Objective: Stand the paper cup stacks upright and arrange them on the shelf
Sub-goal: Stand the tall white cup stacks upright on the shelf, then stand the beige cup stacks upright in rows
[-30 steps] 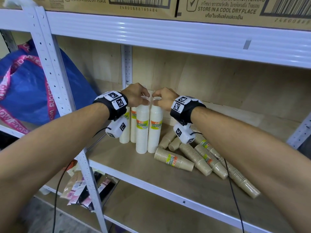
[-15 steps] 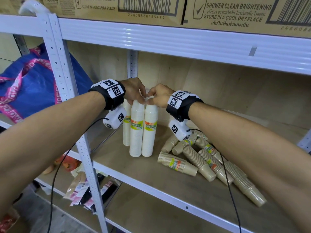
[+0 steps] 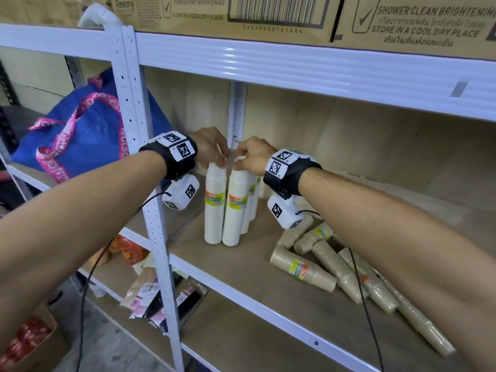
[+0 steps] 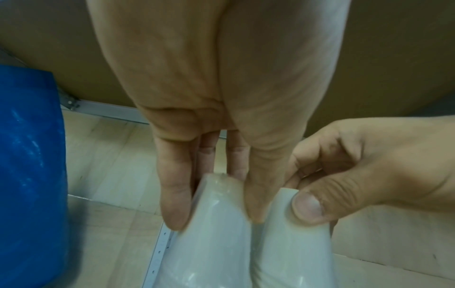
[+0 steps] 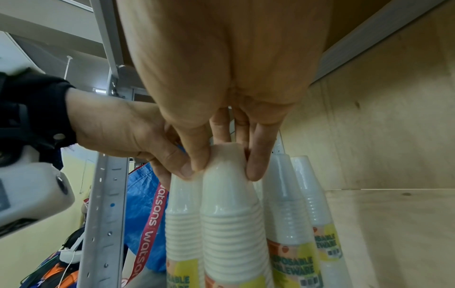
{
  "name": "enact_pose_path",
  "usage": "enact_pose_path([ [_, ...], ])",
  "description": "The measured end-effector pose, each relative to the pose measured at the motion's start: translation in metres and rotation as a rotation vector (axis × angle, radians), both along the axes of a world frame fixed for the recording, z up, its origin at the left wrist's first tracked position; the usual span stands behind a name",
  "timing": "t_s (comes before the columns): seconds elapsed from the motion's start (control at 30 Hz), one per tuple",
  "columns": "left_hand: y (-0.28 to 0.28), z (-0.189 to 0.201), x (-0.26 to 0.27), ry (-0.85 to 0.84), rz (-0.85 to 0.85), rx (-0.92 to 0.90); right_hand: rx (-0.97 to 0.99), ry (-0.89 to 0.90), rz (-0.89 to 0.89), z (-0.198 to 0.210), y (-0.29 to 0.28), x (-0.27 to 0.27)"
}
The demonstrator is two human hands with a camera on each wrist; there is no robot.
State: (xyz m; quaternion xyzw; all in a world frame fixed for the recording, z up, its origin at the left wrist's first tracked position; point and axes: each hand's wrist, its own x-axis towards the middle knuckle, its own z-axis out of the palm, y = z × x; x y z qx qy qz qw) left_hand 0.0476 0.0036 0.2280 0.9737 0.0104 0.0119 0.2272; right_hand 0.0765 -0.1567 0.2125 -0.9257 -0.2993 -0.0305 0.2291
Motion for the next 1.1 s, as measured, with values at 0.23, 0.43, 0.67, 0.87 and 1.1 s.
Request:
enact_pose_path([
  [0.23, 0.007, -0.009, 0.001, -0.028, 0.003, -0.019, 0.015, -0.005, 0.000, -0.007, 0.004, 0.000],
  [0.43, 0.005, -0.001, 0.001, -0.038, -0.011, -0.012, 0.027, -0.008, -0.015, -0.005, 0.005, 0.001],
  [0.67, -0.009, 0.030, 0.000, -0.123, -0.047, 0.052, 0.096, -0.011, -0.031, 0.013, -0.014, 0.005],
  [0.87, -0.038, 0.049, 0.011, -0.183, -0.126, 0.059, 0.073, -0.023, -0.146, 0.014, -0.051, 0.009],
  [1.1, -0.099, 0.028, 0.024, -0.131, -0.295, 0.008, 0.063, 0.060, -0.296, -0.013, -0.110, 0.009],
])
